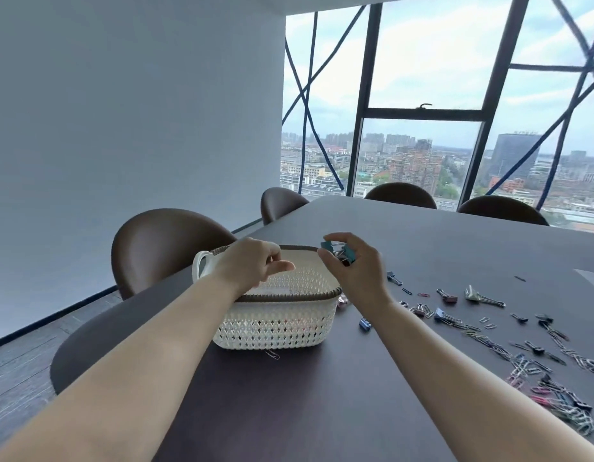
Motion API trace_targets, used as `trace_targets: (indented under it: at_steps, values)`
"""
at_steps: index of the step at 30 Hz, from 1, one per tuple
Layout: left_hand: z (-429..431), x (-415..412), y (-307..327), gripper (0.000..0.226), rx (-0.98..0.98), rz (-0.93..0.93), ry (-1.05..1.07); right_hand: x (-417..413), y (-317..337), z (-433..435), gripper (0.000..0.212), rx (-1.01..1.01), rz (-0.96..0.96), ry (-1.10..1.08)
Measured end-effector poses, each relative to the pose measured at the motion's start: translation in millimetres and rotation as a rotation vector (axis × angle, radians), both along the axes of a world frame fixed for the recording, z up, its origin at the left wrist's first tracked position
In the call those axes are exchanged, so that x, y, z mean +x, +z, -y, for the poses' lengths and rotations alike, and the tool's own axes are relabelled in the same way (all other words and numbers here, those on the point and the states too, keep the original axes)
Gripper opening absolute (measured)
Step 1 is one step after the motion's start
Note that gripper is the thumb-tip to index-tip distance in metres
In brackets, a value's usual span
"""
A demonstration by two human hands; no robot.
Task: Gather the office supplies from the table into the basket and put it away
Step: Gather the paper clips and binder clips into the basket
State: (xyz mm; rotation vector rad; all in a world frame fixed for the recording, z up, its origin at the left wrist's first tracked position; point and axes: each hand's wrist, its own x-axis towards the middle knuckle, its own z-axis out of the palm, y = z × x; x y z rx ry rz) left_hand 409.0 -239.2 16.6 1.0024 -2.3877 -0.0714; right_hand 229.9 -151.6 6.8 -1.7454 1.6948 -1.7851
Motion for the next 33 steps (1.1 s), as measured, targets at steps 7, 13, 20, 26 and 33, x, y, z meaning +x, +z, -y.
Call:
trace_targets:
  at_steps: [7,13,20,26,33]
  values:
    - [2.5,18.3,0.4,0.042,0.12,-0.013,-0.029,13.2,5.3,8.3,0.015,0.005,0.004,0.054]
    - [-6.0,45.4,-12.3,0.039,0.015,-0.127,0.051,24.5,8.5,27.9,0.018,0.022,-0.063,0.068]
    - [-26.0,61.4,-48.3,0.054,-0.397,0.04,0.047,36.1,12.8,55.9,0.024,0.309,-0.335,0.047]
    - [-15.5,59.1,-52.8,0.049,-0.452,0.05,0.054,35.0,10.3,50.6,0.036,0.428,-0.418,0.136]
    - [-14.7,55.8,-52.6,0.055,-0.475,0.062,0.098,29.9,5.2,35.5,0.042,0.441,-0.607,0.052]
